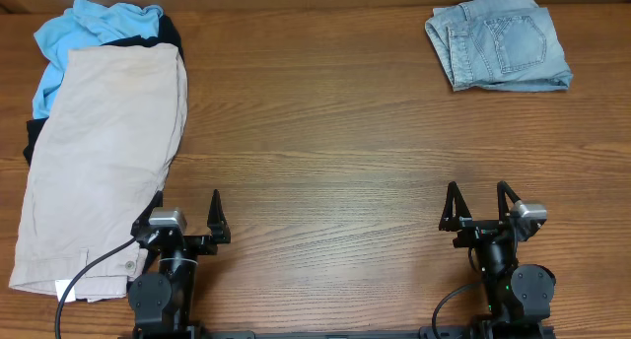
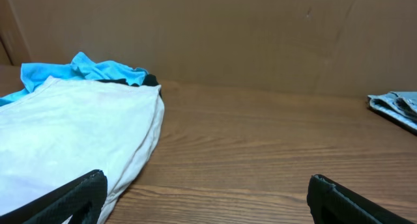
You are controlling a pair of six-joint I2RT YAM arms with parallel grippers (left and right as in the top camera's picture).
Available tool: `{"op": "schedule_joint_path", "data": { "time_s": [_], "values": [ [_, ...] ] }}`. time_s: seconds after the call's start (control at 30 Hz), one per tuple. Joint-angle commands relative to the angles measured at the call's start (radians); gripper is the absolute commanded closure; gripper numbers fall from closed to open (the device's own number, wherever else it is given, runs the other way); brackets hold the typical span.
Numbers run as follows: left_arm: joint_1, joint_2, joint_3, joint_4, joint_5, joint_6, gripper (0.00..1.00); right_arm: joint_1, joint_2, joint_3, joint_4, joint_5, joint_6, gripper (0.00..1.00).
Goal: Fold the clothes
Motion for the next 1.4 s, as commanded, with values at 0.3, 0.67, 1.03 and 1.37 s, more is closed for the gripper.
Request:
{"op": "schedule_joint_path", "data": {
  "time_s": [0.3, 0.67, 1.03, 1.37],
  "values": [
    [0.006, 0.008, 0.046, -0.042, 0.017, -0.012, 0.00, 0.005, -0.010, 0.007, 0.161, -0.086, 0.008, 0.00],
    [0.006, 0.578, 0.649, -0.458, -0.061, 0.018, 0.00, 0.005, 0.357, 0.421, -0.050, -0.119, -0.013, 0.00],
    [0.009, 1.284, 1.332, -0.908, -0.029, 0.045, 0.00, 0.005, 1.003, 0.864, -0.350, -0.183, -0.025, 0.00],
    [0.307, 1.608, 1.497, -0.790, -0.019, 0.094, 0.00, 0.005, 1.252, 0.875, -0.244, -0.345, -0.027, 0.00]
  ]
}}
